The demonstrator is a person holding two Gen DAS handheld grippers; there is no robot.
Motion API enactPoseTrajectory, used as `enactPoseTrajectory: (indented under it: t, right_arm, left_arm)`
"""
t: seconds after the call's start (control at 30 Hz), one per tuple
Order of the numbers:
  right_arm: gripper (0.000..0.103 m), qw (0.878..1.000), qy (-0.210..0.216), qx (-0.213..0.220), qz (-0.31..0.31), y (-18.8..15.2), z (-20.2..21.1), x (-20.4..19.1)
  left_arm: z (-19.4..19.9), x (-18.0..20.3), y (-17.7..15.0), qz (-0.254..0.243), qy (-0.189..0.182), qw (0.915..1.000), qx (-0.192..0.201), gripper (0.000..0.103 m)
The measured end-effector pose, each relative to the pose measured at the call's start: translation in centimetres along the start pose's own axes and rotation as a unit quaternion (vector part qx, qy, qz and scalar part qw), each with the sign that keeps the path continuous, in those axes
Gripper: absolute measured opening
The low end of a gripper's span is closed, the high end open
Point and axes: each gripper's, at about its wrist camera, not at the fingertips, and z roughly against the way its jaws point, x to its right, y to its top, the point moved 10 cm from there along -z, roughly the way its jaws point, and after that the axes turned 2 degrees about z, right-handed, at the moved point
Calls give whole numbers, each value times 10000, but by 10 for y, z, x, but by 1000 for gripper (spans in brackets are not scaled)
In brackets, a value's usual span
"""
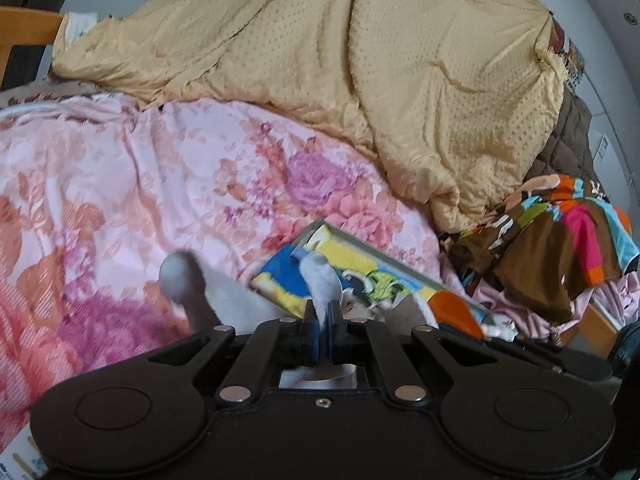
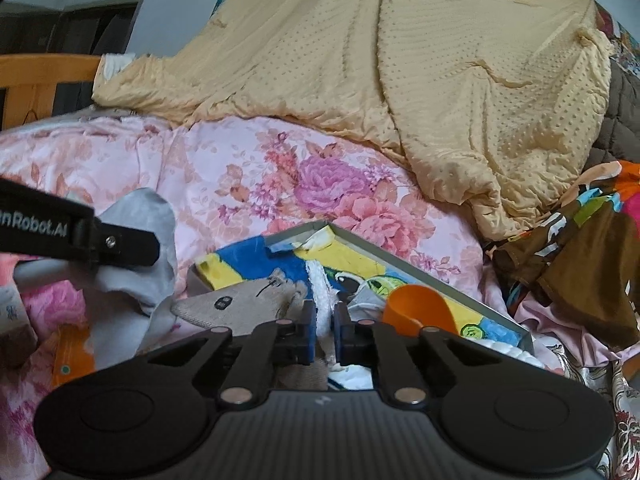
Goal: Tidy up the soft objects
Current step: 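Lower the grey cloth and white item into the tray and open both grippers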
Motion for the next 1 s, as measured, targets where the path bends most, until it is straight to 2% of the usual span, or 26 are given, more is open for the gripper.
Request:
enactPoseTrajectory:
  t: [0.2,0.33,0.5,0.6,1.0]
  right_arm:
    - [9,9993,90,231,-289,8,7,17]
    - [9,9976,125,445,-509,15,8,33]
    - [9,9928,288,484,-1056,15,-7,60]
    - [9,9887,395,487,-1362,14,-16,75]
    - [10,9809,114,472,-1881,1,-32,116]
  left_arm:
    - [-15,19,15,216,-137,9997,66,3]
    - [-30,38,29,144,-256,9995,108,3]
    - [-59,61,39,-30,-465,9987,-210,3]
    - [-78,66,41,50,-605,9970,-471,3]
    - [-156,86,27,245,-616,9928,-997,3]
